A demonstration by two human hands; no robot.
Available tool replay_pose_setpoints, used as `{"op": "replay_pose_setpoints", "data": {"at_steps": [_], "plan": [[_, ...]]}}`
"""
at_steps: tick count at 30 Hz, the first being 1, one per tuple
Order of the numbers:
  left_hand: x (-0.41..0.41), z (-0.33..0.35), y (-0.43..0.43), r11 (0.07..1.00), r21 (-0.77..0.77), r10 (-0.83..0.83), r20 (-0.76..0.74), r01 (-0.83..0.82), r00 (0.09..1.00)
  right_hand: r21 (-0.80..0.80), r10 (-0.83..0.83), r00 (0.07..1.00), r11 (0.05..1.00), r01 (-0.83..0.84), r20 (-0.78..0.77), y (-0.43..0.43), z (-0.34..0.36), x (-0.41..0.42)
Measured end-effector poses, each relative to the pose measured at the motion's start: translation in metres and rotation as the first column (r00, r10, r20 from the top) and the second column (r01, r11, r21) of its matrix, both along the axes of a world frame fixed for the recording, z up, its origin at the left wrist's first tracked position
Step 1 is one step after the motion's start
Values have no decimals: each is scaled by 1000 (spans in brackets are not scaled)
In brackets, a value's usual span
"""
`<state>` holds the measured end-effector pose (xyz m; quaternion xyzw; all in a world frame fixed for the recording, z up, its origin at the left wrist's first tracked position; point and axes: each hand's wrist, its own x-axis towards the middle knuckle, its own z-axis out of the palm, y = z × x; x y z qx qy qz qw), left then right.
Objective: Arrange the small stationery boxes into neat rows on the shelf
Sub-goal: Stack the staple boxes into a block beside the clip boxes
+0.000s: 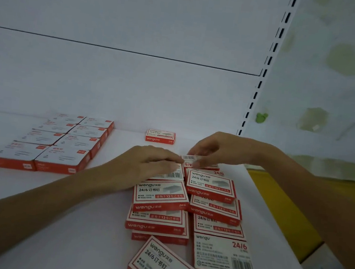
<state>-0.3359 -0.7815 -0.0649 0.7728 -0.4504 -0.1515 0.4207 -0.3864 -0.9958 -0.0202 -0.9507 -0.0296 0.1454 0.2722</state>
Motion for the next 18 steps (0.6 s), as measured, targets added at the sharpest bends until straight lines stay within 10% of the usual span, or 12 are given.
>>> {"op": "replay_pose_setpoints", "data": {"at_steps": [11,15,18], "plan": [[8,0,-5,966,-56,213,-382,-253,899,56,-158,918,987,147,364,15,-4,6],[-4,9,5,908,-224,263,-356,-355,897,207,-174,838,976,74,518,35,-2,3],[-11,16,6,915,-264,220,-304,-304,927,31,-11,694,999,-16,720,52,-4,2]]}}
